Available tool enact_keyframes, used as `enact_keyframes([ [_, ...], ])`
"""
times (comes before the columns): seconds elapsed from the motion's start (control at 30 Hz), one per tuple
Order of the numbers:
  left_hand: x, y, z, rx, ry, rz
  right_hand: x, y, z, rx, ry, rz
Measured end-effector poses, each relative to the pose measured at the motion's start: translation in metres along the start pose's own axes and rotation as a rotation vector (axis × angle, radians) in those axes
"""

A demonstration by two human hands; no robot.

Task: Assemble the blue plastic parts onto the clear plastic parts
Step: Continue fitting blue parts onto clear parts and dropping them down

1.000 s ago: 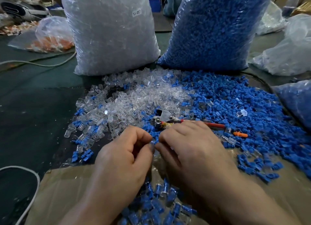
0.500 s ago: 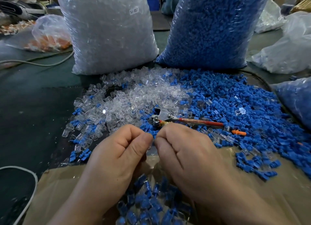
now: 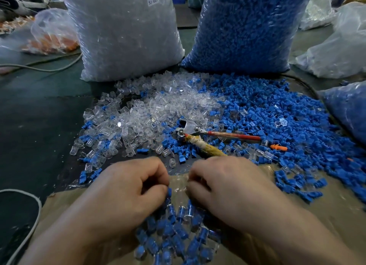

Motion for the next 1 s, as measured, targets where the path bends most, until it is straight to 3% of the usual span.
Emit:
enact_keyframes([
  [0.2, -0.012, -0.007, -0.003, 0.089, -0.083, 0.084, 0.005, -0.006, 0.000, 0.152, 0.085, -0.028],
  [0.43, 0.009, -0.002, 0.007, -0.293, 0.094, 0.200, 0.002, -0.006, 0.009, -0.134, 0.058, -0.005],
  [0.57, 0.009, -0.010, 0.014, -0.209, 0.101, 0.278, 0.004, -0.012, 0.018, -0.216, 0.022, -0.108],
  [0.7, 0.002, -0.016, 0.015, -0.123, 0.025, 0.316, 0.005, -0.014, 0.022, -0.175, -0.022, -0.172],
  [1.0, 0.006, -0.016, 0.019, -0.180, 0.022, 0.196, 0.002, -0.017, 0.028, -0.181, -0.015, -0.166],
])
Point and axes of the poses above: each hand's wrist, its own z-axis towards the middle knuckle, its own y-axis out of the back of the hand, x = y × z, the point moved 3 cm from there along z, towards the middle knuckle, and after that the axes turned 3 degrees about z, right-handed, at the moved point
